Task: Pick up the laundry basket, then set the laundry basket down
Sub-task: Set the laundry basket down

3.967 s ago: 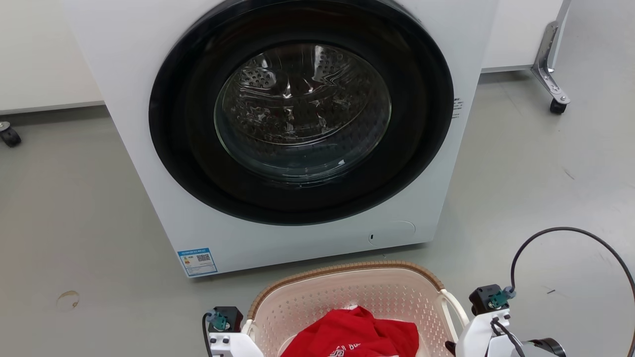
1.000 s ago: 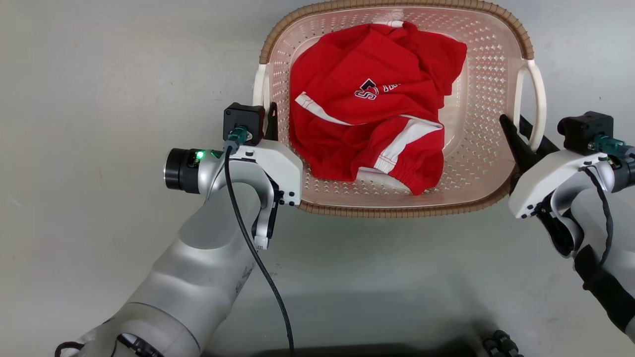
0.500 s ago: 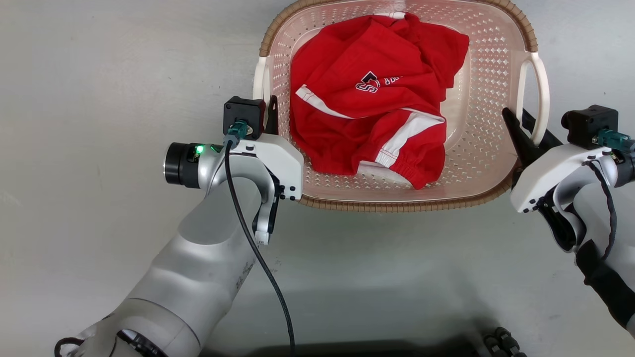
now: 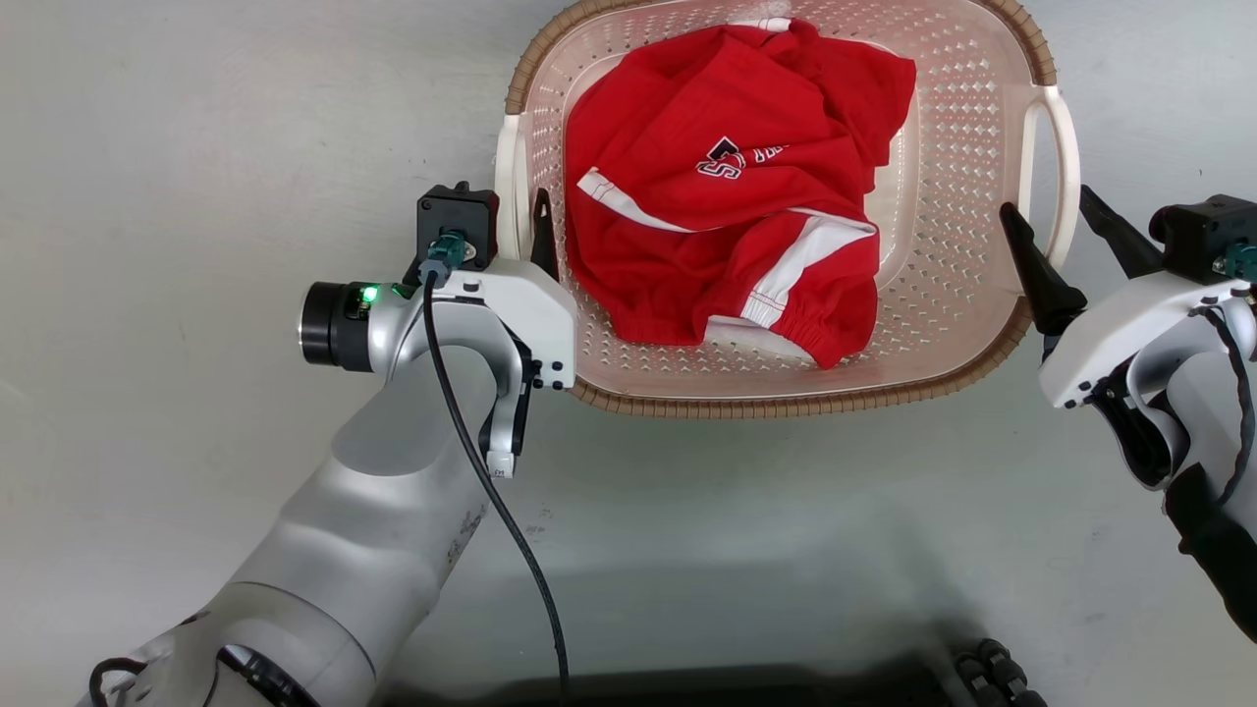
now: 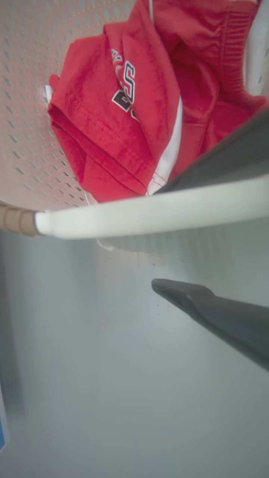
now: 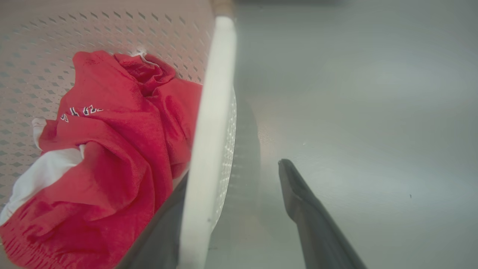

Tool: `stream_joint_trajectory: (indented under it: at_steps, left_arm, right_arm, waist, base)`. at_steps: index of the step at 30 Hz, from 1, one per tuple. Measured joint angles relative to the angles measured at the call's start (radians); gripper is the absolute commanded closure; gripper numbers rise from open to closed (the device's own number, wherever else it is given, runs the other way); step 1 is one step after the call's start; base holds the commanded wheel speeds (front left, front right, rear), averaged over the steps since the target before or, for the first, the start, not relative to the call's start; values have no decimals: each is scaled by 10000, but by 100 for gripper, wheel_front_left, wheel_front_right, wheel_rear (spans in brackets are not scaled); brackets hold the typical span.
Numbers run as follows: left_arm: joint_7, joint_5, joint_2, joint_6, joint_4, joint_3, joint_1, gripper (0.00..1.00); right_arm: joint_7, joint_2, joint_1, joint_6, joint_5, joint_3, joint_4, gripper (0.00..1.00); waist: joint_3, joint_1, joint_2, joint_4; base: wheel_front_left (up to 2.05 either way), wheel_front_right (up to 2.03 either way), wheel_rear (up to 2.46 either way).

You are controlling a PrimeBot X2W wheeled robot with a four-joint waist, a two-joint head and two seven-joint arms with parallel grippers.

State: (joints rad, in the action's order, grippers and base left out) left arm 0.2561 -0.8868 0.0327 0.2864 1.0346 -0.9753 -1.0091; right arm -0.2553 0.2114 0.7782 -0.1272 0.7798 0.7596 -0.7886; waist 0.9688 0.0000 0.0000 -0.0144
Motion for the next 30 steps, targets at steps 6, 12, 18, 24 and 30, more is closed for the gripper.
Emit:
stream_joint_trajectory:
  at_steps: [6, 12, 18, 24, 30]
  left_arm:
    - [-2, -138, 0, 12, -146, -111, -7, 0]
    - [-2, -146, 0, 12, -221, -194, -8, 0]
    - [-2, -184, 6, 84, -278, -182, -8, 0]
    - [-2, -100, 8, 84, -610, -52, 35, 0]
    - [-2, 531, 4, 127, -1335, 646, 559, 0]
  right_arm:
    - [0, -29, -3, 0, -46, -29, 63, 0]
    - [0, -69, -8, 2, -48, -15, 257, 0]
    - [0, -88, -23, 2, -46, -52, 514, 0]
    - [0, -84, -94, 0, -67, -290, 552, 0]
    - [0, 4, -500, 2, -389, -1035, 742, 0]
  waist:
    - [-25, 0, 0, -24]
    - [-111, 0, 0, -38]
    - [-337, 0, 0, -34]
    - [-824, 0, 0, 13]
    - [-1591, 0, 0, 86]
  base:
    - [0, 0, 0]
    - [0, 0, 0]
    - [0, 0, 0]
    - [0, 0, 0]
    - [0, 0, 0]
